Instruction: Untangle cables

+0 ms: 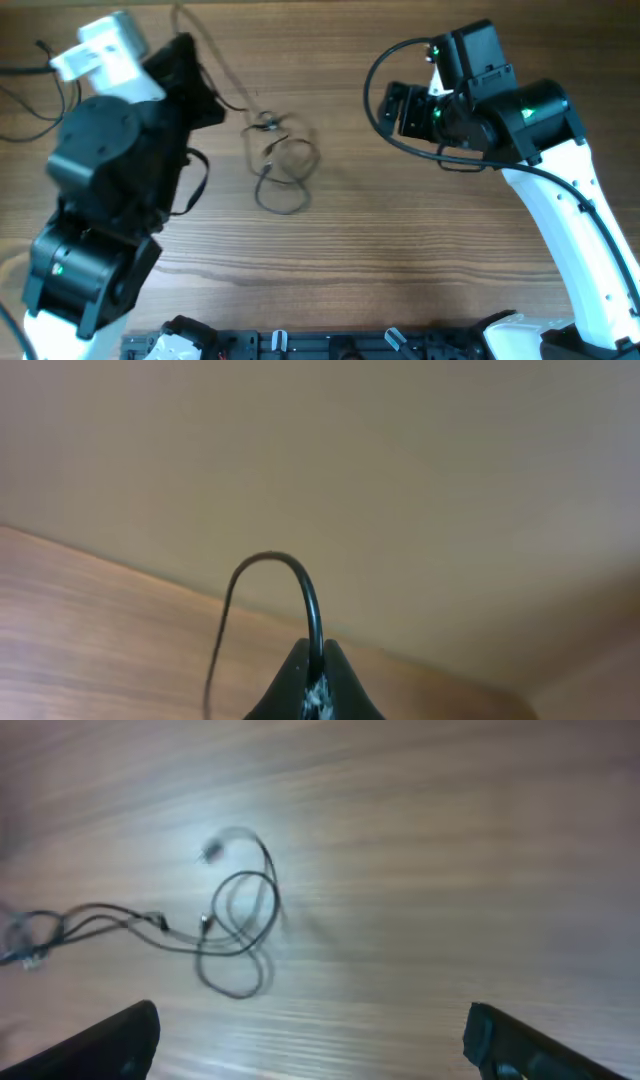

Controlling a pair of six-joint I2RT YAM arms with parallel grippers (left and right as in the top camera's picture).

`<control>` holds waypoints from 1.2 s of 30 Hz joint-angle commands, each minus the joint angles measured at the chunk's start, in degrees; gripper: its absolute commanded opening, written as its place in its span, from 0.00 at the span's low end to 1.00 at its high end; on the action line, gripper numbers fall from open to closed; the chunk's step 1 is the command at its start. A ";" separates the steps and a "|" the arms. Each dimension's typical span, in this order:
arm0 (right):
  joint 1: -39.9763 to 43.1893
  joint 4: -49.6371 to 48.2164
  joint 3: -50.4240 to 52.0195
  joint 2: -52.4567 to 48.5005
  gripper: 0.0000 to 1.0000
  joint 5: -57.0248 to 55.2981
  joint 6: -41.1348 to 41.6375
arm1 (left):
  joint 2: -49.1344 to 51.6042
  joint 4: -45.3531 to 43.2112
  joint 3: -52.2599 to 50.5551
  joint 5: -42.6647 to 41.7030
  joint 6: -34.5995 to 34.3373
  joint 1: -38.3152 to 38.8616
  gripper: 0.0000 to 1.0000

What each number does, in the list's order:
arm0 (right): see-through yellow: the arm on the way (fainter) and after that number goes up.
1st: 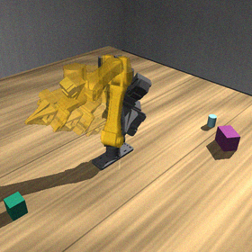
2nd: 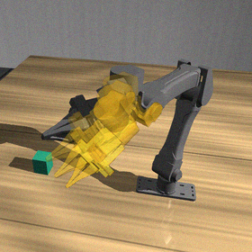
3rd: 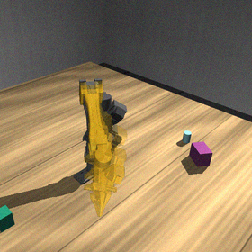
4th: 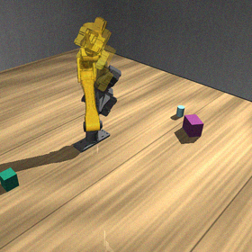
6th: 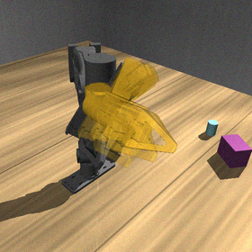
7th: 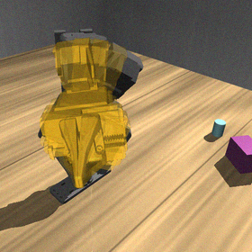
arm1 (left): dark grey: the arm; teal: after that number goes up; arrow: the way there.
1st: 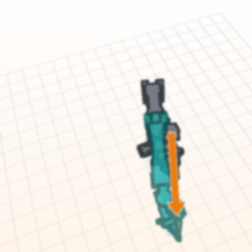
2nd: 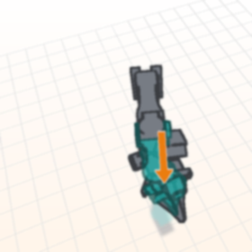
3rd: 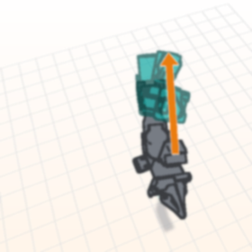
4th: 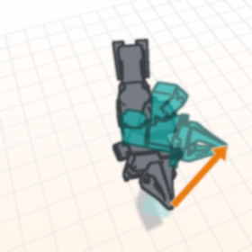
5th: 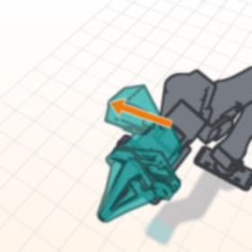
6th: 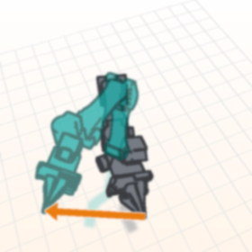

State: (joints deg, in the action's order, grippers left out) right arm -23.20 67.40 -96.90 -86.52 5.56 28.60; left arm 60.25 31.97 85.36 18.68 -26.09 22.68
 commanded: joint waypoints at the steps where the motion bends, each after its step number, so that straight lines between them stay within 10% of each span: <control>1: -0.17 -3.82 -0.09 -2.12 1.00 15.04 -10.73 | -0.79 -2.54 0.22 3.28 -0.26 -2.29 0.04; 9: -3.98 -13.38 7.28 -7.26 1.00 33.46 -25.83 | 0.22 -4.57 0.22 3.50 -0.13 -4.22 0.04; 23: -18.08 -75.54 34.80 -10.91 1.00 39.91 -9.31 | 0.96 -6.93 0.22 9.68 -25.55 -4.57 0.04; 36: -28.96 -113.96 34.75 -26.40 0.99 2.10 6.25 | 5.73 -5.51 0.22 9.46 -34.86 0.87 0.04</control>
State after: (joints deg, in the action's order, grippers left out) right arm -52.29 -43.62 -62.04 -109.91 14.94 28.95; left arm 65.12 26.20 85.36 27.20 -59.27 21.58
